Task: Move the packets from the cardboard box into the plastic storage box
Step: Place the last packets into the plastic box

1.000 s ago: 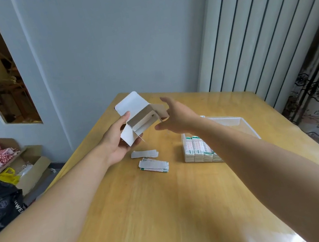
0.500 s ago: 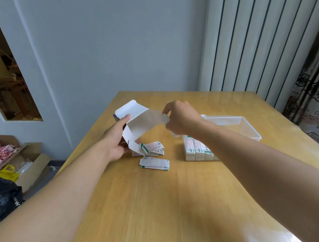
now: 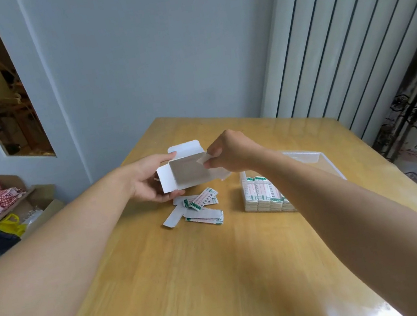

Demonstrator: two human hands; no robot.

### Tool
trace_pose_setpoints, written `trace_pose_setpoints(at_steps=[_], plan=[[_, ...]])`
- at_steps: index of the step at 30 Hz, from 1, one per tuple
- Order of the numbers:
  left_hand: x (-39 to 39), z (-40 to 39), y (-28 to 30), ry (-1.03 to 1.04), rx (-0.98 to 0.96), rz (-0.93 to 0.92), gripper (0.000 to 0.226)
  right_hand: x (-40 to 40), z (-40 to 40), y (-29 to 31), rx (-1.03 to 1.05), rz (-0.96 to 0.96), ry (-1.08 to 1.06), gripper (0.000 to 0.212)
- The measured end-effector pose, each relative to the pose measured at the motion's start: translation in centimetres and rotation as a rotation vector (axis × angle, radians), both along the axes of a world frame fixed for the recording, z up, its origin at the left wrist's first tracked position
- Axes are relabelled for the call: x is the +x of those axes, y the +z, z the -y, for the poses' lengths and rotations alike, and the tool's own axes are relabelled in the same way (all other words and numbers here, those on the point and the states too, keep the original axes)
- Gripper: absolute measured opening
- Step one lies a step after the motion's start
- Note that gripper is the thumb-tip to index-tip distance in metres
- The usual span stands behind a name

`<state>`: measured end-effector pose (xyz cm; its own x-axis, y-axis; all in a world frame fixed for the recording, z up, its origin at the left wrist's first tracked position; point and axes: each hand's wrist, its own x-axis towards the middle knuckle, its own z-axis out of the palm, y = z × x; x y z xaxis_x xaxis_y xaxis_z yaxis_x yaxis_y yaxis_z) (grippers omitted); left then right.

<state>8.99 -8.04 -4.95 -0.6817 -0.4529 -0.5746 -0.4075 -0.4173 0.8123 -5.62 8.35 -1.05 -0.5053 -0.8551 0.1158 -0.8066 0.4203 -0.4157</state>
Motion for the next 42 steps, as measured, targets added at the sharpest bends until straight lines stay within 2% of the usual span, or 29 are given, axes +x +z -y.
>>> trace_pose_setpoints(at_steps=[4, 8, 11, 14, 16, 18, 21, 23, 25, 27, 30, 31, 33, 35, 42], plan=[[0.0, 0.7, 1.3, -0.033, -0.034, -0.054, 0.078, -1.2, 1.2, 0.2, -0.066, 0.097, -0.079, 0.027], [-1.0, 0.2, 0.6, 0.064, -0.357, -0.062, 0.045, -2.8, 2.5, 0.8, -0.051, 0.18, -0.161, 0.037], [-2.4, -0.5, -0.4, 0.187, -0.585, -0.06, 0.024, -3.2, 3.6, 1.0, 0.003, 0.17, -0.183, 0.04], [-3.2, -0.7, -0.2, 0.25, -0.653, -0.117, 0.01, -2.7, 3.9, 1.7, -0.093, 0.045, -0.184, 0.035], [-3.5, -0.4, -0.1, 0.237, -0.658, -0.123, 0.018, -1.2, 3.6, 2.1, -0.204, -0.055, -0.097, 0.022], [-3.6, -0.1, -0.3, 0.205, -0.655, -0.11, 0.027, 0.9, 3.1, 1.4, -0.091, -0.173, 0.058, 0.015], [-3.1, -0.3, -0.6, 0.19, -0.656, -0.093, 0.038, 3.4, 2.5, -1.6, 0.26, -0.369, 0.192, 0.016], [-2.7, -0.3, -1.1, 0.229, -0.677, -0.047, 0.048, 3.7, 2.2, -3.5, 0.407, -0.375, 0.229, 0.028], [-1.7, 0.2, -2.0, 0.259, -0.732, 0.006, 0.042, 3.3, 2.3, -4.6, 0.561, -0.309, 0.275, 0.044], [-0.6, 1.0, -2.8, 0.14, -0.84, 0.051, 0.027, 2.8, 2.6, -4.5, 0.668, -0.303, 0.296, 0.055], [1.0, 1.0, -3.3, -0.228, -0.922, 0.133, 0.009, 2.5, 2.9, -4.2, 0.724, -0.343, 0.283, 0.067], [1.1, 0.6, -3.3, -0.34, -0.93, 0.174, 0.013, 2.6, 2.9, -4.1, 0.728, -0.347, 0.278, 0.07], [0.9, 0.2, -3.3, -0.523, -0.962, 0.257, 0.039, 3.0, 3.2, -4.3, 0.738, -0.348, 0.272, 0.069], [0.4, -0.3, -3.1, -0.609, -0.985, 0.298, 0.049, 3.3, 3.4, -4.3, 0.759, -0.348, 0.26, 0.068], [0.6, -0.6, -3.2, -0.639, -0.966, 0.245, 0.027, 4.1, 1.7, -3.7, 0.708, -0.332, 0.249, 0.066]])
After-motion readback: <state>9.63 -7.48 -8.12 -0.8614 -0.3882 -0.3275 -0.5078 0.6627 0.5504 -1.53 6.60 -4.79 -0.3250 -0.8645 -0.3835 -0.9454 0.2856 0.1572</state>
